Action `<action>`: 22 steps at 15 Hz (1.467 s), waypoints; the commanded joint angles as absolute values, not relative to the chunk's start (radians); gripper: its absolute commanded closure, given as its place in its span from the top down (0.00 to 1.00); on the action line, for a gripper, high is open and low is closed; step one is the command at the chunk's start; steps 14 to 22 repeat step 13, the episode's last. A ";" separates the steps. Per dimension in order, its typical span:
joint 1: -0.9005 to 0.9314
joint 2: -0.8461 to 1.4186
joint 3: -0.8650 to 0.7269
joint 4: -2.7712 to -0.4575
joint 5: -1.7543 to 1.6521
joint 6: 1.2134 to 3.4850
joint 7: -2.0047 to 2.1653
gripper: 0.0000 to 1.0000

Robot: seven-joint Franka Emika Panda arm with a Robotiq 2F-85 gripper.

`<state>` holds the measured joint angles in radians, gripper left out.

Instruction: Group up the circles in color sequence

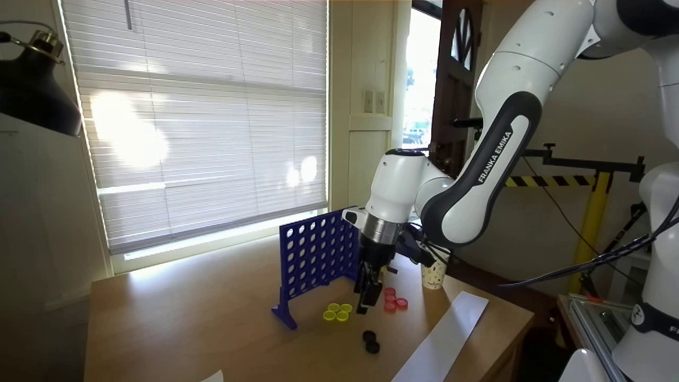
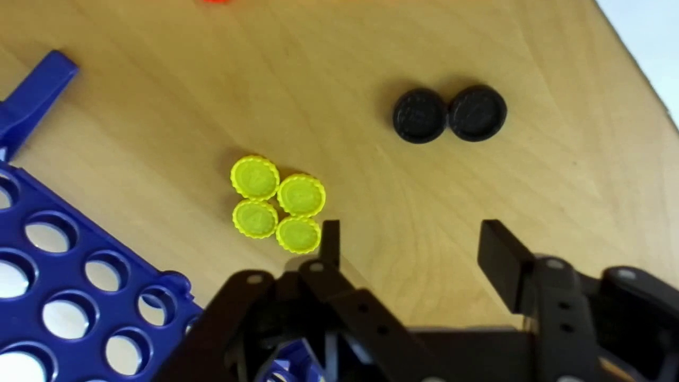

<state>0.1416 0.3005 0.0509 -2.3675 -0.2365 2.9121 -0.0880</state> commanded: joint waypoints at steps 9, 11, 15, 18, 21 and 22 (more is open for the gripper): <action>0.136 0.122 0.067 -2.454 -0.104 2.660 0.117 1.00; 0.138 0.091 0.060 -2.467 -0.107 2.612 0.148 1.00; 0.133 0.136 0.061 -2.434 -0.126 2.632 0.131 1.00; 0.133 0.136 0.061 -2.434 -0.126 2.632 0.131 1.00; 0.133 0.136 0.061 -2.434 -0.126 2.632 0.131 1.00; 0.133 0.136 0.061 -2.434 -0.126 2.632 0.131 1.00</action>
